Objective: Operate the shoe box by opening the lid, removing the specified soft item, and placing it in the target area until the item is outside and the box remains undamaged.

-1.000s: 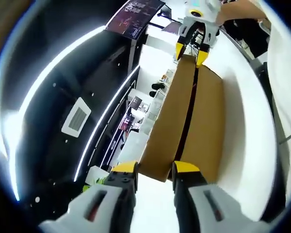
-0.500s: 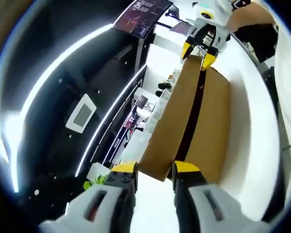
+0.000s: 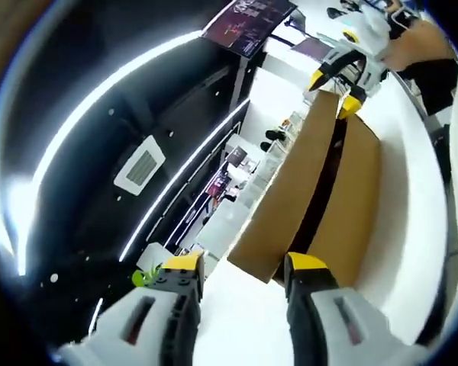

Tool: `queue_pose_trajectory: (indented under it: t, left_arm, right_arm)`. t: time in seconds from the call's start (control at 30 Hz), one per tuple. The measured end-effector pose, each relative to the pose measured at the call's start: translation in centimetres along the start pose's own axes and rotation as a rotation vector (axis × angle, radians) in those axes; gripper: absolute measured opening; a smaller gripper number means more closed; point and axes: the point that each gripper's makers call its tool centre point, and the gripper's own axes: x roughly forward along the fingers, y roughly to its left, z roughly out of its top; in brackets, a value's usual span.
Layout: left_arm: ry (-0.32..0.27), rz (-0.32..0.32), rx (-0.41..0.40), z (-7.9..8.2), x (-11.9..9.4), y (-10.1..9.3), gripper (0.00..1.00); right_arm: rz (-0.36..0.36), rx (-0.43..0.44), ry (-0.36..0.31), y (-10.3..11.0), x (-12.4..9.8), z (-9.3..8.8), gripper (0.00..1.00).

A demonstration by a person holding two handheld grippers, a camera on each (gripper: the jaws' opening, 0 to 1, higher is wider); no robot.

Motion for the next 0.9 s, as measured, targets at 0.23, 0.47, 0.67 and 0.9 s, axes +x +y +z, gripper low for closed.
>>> queue_pose_trajectory:
  t: [0.23,0.47,0.67,0.9]
  left_arm:
    - [0.009,0.027,-0.052,-0.4,0.1,0.8,0.48]
    - [0.004,-0.009,-0.194,-1.0,0.4,0.3,0.42]
    - [-0.015,-0.027,-0.261,-0.6,0.6,0.2,0.37]
    - [-0.053,-0.102,-0.39,0.1,0.7,-0.6,0.35]
  right_arm:
    - [-0.004,0.11,-0.018,-0.4,-0.1,0.4,0.48]
    - [-0.005,0.294,-0.037,0.6,0.2,0.6,0.46]
    - [-0.044,0.275,-0.056,0.0,0.3,1.1,0.46]
    - [-0.058,0.3,-0.065,0.2,0.8,1.2,0.43]
